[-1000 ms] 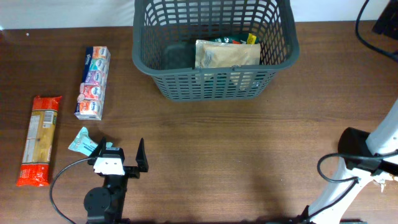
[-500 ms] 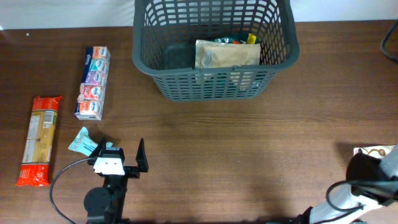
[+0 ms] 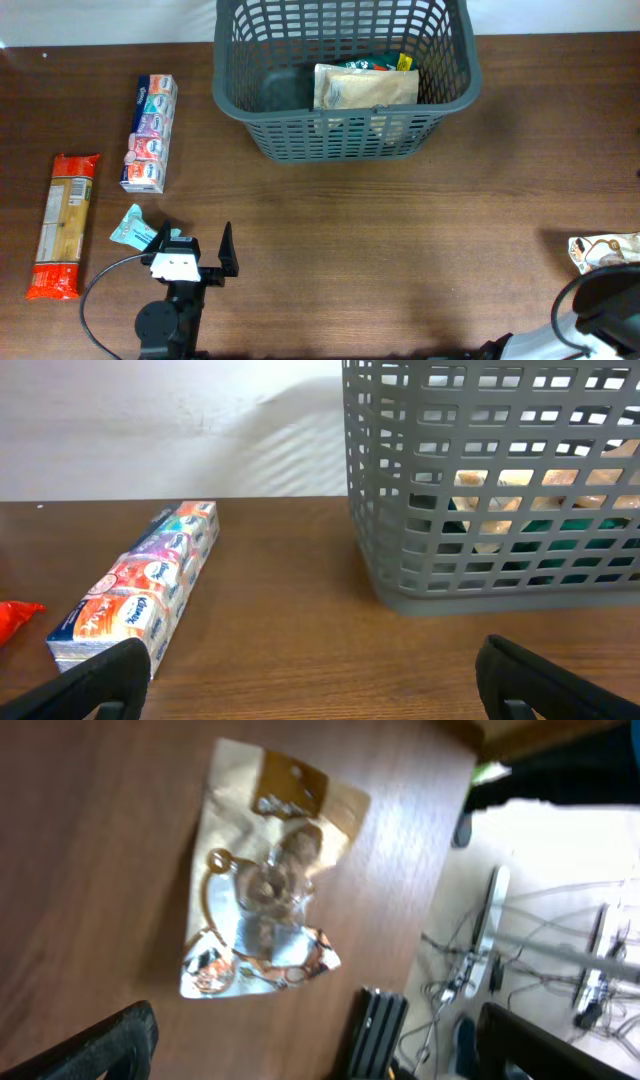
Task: Pack container
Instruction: 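Move the right gripper back to the brown-printed snack pouch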
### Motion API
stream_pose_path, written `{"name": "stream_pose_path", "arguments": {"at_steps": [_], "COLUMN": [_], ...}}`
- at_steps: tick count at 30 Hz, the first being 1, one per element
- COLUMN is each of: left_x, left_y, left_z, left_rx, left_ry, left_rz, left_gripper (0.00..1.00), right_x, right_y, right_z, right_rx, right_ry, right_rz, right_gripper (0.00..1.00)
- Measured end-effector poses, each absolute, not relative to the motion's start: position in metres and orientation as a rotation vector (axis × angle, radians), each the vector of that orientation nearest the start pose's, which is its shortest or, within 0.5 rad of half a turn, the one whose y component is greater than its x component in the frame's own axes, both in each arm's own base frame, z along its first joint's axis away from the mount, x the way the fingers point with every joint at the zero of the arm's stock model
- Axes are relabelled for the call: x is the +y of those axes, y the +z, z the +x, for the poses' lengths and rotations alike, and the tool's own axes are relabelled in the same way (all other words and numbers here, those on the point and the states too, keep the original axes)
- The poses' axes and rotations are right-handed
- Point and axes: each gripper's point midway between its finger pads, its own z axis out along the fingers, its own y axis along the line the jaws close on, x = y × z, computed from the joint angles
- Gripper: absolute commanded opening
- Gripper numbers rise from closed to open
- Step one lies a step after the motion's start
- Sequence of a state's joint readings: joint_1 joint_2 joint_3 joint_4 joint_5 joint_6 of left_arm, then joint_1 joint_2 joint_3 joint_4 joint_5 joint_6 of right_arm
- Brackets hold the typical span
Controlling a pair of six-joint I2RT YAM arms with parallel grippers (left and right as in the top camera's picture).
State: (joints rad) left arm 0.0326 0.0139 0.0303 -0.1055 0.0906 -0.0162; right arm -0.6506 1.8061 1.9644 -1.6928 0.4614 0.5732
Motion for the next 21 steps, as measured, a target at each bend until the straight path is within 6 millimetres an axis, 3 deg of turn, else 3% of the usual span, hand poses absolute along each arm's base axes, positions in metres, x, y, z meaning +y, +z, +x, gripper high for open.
{"name": "stream_pose_path", "arguments": {"at_steps": [6, 15, 18, 21], "left_x": [-0.008, -0.008, -0.008, -0.008], "left_y": [0.159, 0.159, 0.159, 0.159], "left_z": [0.245, 0.245, 0.245, 0.245], "left_rx": [1.660, 1.660, 1.660, 1.660], "left_ry": [-0.063, -0.062, -0.062, -0.063], "left_rz": [0.028, 0.028, 0.028, 0.028], "left_gripper": [0.99, 0.99, 0.99, 0.99], "right_x": [-0.246, -0.237, -0.240, -0.245], "right_y": [0.226, 0.241, 0.223, 0.192], "right_z": [0.171, 0.143, 0.134, 0.133], "right_rx": [2.423, 2.161, 2.134, 2.157], "right_ry": [-0.713, -0.677, -0.663, -0.609], "right_rz": [1.934, 1.936, 1.963, 1.994], "right_gripper": [0.99, 0.99, 0.99, 0.99]}}
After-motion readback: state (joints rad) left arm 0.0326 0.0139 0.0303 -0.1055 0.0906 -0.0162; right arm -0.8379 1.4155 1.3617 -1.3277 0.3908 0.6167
